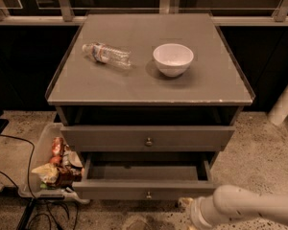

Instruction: Close middle drawer

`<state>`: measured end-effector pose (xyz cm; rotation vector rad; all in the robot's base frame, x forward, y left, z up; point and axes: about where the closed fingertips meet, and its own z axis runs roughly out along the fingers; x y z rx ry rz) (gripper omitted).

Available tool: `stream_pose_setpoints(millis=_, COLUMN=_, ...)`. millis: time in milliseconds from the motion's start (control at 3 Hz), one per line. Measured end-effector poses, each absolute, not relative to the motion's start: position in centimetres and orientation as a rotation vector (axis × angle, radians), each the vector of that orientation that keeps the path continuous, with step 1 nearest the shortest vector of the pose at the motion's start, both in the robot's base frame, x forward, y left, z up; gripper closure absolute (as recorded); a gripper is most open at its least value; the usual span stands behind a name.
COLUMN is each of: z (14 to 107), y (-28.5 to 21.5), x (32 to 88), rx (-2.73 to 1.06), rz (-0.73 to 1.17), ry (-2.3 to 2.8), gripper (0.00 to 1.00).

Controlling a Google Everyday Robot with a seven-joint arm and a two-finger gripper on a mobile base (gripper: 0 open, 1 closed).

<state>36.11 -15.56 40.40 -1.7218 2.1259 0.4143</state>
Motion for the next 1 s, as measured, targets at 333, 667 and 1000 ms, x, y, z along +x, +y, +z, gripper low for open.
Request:
stream_pose_setpoints(millis=333, z=38.6, y=-16.1, x=40.0, rx=-1.68, rz=0.485, ry=2.092, gripper=0.41)
stream_pose_setpoints(millis=667, z=37.4, y=-17.7, x=46.4, rx=-1.627, rz=0.446, ry=2.094, gripper=0.64)
stream_pose_setpoints(millis=1000, z=37.3, y=-18.0, x=47.7, rx=-1.615, rz=0.433, ry=2.095, gripper=0.89)
